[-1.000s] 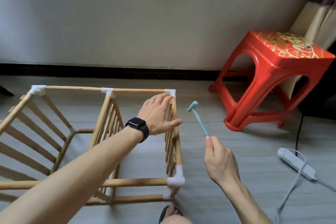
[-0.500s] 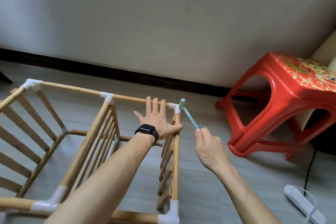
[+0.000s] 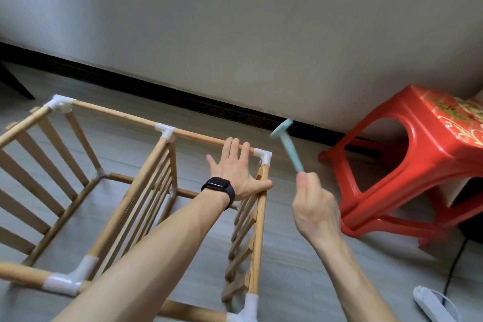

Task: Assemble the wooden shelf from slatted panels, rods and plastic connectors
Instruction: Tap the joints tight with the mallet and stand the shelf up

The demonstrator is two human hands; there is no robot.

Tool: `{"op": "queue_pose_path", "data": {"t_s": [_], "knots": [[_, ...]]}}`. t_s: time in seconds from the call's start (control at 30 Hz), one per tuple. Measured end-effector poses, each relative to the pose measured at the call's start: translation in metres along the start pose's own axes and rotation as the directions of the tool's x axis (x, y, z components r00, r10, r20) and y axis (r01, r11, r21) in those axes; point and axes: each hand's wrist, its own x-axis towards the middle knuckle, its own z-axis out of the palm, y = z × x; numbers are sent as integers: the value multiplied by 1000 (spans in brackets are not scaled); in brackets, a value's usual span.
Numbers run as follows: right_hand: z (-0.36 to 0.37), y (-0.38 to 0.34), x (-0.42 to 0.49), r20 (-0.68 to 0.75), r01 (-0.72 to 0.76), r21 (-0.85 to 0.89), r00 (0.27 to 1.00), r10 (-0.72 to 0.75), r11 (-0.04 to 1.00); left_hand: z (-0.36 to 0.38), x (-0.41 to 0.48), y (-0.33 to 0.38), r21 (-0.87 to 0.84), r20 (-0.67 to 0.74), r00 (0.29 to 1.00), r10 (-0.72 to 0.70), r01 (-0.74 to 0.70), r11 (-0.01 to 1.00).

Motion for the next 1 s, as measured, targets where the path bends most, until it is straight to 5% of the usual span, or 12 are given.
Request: {"op": "queue_pose_path", "data": {"t_s": [0.07, 0.17, 0.27, 0.37, 0.47, 0.6, 0.7, 0.87, 1.0], "knots": [[2, -2, 0, -93, 30, 24, 995, -28, 999, 0, 1, -2, -9, -5, 1000, -8, 8, 1000], [6, -2, -4, 68, -73, -140, 994, 83, 987, -1, -1, -1, 2, 5, 1000, 3, -3, 1000], [-2, -1, -5, -137, 7, -63, 990, -16, 998, -2, 0, -1, -8, 5, 1000, -8, 8, 1000], [-5, -4, -4, 5, -76, -171, 997, 78, 982, -3, -1, 0, -9, 17, 1000, -2, 2, 1000], [-9, -6, -3, -147, 27, -156, 988, -50, 987, -1, 0, -1, -8, 9, 1000, -10, 10, 1000], [-9, -12, -4, 68, -121, -257, 987, 143, 959, -4, -4, 1, 0, 51, 999, -10, 10, 1000], [-17, -19, -1, -25, -46, -235, 999, 41, 971, -7, -3, 1, -1, 80, 997, -11, 12, 1000], [-11, -47, -15, 29, 40, -201, 999, -35, 979, -47, -3, -36, 194, 186, 972, 146, -182, 964], [19, -72, -22, 88, 113, -115, 991, -103, 987, -97, -6, -113, 313, 52, 996, 74, -87, 946]]}}
